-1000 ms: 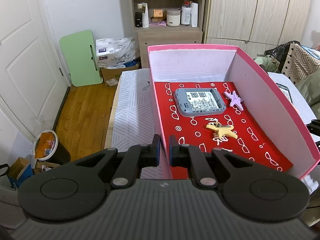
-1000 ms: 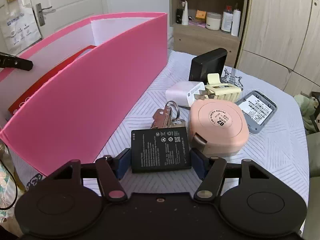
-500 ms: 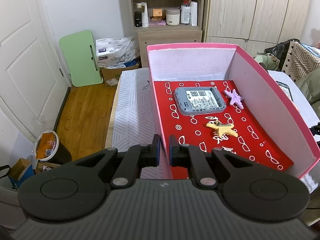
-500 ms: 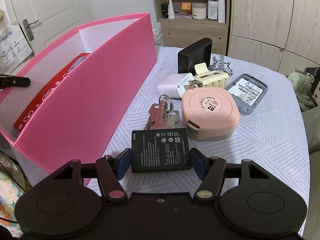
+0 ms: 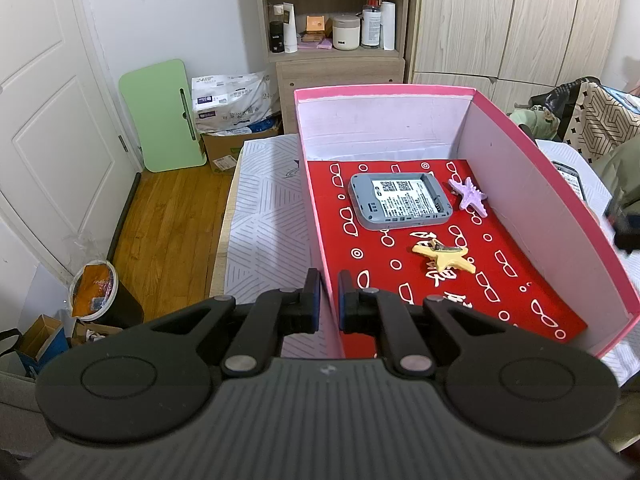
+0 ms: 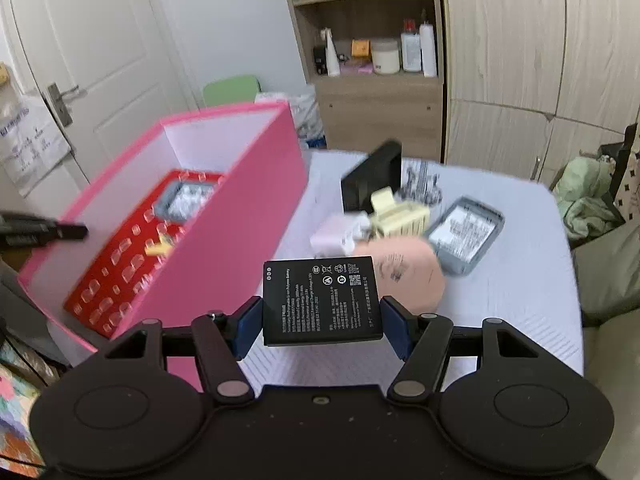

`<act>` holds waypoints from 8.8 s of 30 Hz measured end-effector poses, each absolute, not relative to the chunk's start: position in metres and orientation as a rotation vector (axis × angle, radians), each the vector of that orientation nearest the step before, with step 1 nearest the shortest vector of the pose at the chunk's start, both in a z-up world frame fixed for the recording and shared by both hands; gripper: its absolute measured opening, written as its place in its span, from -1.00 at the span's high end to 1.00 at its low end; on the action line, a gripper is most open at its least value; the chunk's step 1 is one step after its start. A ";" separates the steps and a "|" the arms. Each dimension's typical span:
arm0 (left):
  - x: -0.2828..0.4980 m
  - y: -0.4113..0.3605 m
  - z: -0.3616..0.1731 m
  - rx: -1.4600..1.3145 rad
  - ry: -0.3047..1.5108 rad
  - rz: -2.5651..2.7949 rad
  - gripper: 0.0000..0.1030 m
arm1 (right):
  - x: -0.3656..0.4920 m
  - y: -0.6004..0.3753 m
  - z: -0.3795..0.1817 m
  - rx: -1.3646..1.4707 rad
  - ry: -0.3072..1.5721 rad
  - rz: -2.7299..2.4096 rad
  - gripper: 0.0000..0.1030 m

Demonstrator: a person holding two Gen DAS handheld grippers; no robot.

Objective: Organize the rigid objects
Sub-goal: 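Place the black battery in the box near the yellow star with the right gripper, then grasp the pink round tape measure with the right gripper, then lower the pink tape measure into the box and release it with the right gripper, then grasp the metal keys on a ring with the right gripper, then carry the keys into the box and release them beside the stars, then grasp the white cube charger with the right gripper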

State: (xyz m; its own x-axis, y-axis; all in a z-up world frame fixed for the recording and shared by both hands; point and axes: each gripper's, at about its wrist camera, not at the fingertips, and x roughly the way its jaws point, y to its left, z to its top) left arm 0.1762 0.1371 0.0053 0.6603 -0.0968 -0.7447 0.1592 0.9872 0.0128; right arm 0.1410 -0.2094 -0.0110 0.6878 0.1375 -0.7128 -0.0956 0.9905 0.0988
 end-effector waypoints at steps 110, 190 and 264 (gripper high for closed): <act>0.165 0.141 0.006 0.079 0.876 -0.182 0.83 | 0.127 -0.134 0.050 -0.280 0.729 0.200 -0.51; 0.159 0.134 0.006 0.109 0.871 -0.160 0.78 | 0.170 -0.189 -0.073 -0.050 0.759 0.198 0.76; 0.161 0.141 0.005 0.077 0.872 -0.199 0.78 | 0.153 -0.225 0.020 0.016 0.880 0.121 0.22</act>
State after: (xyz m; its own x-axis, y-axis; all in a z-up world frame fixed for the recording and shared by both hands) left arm 0.1611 0.1414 0.0052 0.6263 -0.1418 -0.7666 0.2045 0.9788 -0.0139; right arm 0.1525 -0.2254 0.0201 0.6310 0.1120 -0.7677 -0.0988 0.9931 0.0637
